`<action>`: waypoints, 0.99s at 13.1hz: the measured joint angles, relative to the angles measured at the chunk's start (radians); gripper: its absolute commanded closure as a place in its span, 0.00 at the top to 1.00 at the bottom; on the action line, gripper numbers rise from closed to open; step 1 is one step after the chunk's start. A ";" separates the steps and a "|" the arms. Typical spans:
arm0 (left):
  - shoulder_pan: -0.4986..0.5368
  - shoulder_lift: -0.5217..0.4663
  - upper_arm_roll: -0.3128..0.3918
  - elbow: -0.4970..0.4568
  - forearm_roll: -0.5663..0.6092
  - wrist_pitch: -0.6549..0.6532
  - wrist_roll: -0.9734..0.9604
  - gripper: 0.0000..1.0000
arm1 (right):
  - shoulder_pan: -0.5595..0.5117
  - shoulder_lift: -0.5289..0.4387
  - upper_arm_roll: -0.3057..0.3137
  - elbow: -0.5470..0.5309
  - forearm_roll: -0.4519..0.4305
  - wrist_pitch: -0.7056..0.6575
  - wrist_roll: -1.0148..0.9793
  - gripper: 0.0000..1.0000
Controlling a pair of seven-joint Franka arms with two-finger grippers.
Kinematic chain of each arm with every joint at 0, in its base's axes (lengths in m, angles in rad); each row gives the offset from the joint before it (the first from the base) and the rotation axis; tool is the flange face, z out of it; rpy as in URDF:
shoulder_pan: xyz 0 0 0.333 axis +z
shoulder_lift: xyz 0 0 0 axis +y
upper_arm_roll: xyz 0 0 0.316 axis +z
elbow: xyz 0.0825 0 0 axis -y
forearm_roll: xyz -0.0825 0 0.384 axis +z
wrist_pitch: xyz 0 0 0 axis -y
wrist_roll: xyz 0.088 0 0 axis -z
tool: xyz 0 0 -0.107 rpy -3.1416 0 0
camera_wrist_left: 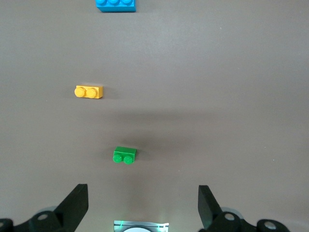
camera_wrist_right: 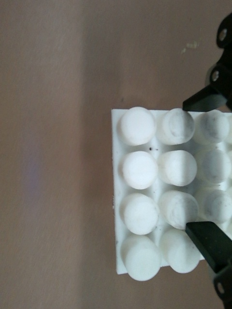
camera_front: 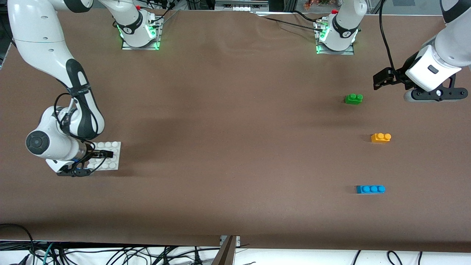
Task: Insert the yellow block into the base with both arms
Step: 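Slide the white base plate with the right gripper toward the table middle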
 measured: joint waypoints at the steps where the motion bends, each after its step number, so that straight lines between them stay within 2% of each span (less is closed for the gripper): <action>1: 0.000 0.000 0.000 0.000 0.000 0.000 0.000 1.00 | 0.019 0.000 0.004 -0.002 0.001 0.011 0.035 1.00; 13: 0.001 0.000 0.003 0.000 0.000 0.000 0.000 1.00 | 0.309 0.017 0.007 -0.007 0.001 0.142 0.404 1.00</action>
